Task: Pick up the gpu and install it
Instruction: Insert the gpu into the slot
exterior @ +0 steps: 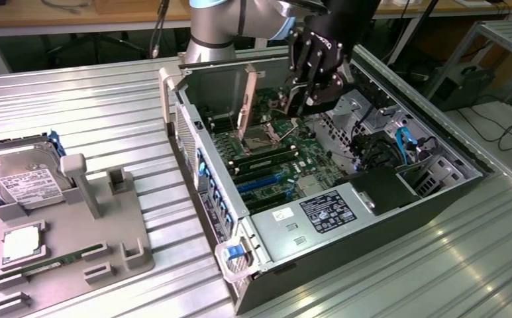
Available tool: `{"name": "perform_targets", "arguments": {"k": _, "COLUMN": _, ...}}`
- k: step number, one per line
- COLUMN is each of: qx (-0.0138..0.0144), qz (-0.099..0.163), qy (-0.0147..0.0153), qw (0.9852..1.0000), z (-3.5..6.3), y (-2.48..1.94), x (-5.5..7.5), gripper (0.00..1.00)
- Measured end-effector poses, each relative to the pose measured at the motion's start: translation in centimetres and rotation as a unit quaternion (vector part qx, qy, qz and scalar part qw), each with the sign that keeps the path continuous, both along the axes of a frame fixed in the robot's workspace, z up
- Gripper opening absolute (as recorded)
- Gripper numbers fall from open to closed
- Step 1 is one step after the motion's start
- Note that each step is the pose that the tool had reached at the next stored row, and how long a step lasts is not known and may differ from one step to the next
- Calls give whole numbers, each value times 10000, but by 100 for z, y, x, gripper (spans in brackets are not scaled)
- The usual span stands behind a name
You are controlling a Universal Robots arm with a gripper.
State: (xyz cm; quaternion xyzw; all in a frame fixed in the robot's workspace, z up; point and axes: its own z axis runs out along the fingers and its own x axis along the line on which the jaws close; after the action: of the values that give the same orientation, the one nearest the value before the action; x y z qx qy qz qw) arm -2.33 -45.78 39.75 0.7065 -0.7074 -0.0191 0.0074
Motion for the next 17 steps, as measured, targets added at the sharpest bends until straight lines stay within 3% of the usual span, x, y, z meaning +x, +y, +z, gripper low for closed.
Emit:
{"name": "perform_targets", "arguments": {"k": 13, "qx": -3, "qz": -94, "qy": -28, "qw": 10000, "z": -204, "y": 38, "x": -1, "gripper": 28}}
{"name": "perform_targets", "arguments": {"k": 14, "qx": -20, "qz": -95, "qy": -29, "qw": 9999, "z": -216, "y": 54, "x": 0, "gripper": 28}}
{"name": "perform_targets", "arguments": {"k": 16, "qx": -83, "qz": -95, "qy": -30, "qw": 9999, "z": -235, "y": 82, "x": 0, "gripper": 28}}
{"name": "perform_targets", "arguments": {"k": 17, "qx": -122, "qz": -93, "qy": -30, "qw": 9999, "z": -261, "y": 117, "x": 0, "gripper": 28}}
